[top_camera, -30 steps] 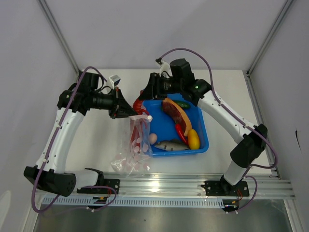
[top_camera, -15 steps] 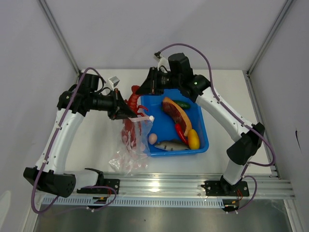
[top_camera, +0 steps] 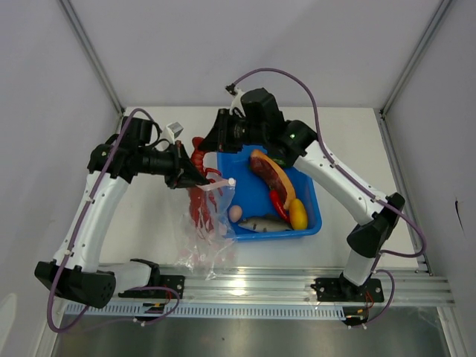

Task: Place the food in the zip-top bag and seal the zipper
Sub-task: Adjust the fake lobster in the zipper food storage bag.

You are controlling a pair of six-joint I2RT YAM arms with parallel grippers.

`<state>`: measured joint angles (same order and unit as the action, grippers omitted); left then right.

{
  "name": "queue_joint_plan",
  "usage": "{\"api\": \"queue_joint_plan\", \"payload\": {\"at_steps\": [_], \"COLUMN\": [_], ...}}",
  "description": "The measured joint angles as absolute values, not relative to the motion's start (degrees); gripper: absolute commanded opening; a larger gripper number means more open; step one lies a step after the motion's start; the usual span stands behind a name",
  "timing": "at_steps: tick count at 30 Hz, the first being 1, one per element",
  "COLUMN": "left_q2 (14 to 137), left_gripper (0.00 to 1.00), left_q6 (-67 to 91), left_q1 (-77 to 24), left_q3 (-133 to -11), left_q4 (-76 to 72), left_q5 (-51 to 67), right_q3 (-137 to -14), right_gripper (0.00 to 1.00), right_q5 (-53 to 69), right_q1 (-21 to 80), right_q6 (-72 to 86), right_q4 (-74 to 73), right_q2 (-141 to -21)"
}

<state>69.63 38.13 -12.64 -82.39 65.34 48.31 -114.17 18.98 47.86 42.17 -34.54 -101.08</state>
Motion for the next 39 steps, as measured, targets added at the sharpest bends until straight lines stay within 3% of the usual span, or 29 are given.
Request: {"api": "queue_joint_plan", "payload": {"at_steps": [15, 27, 39], "left_q2": [69.6, 69.4, 69.4], "left_gripper": [0.01, 0.01, 0.01], "left_q6": [39.6, 38.7, 42.1], "left_q1": [-12.8, -12.7, -12.7], "left_q3": [-82.5, -82.2, -82.2], "left_q4": [64.2, 63.6, 61.2], "left_q5": [48.6, 48.4, 51.1], "right_q3": [-107.0, -122.6, -119.3], "right_gripper": [0.00, 0.00, 0.00], "right_q5": [14.4, 8.5, -1.1], "right_q1": [51.6, 50.1, 55.8], "right_q6": [39.0, 40.7, 38.1], "right_q4": [-33.4, -41.1, -41.3], "right_q2": [-100.4, -103.8, -104.6]}}
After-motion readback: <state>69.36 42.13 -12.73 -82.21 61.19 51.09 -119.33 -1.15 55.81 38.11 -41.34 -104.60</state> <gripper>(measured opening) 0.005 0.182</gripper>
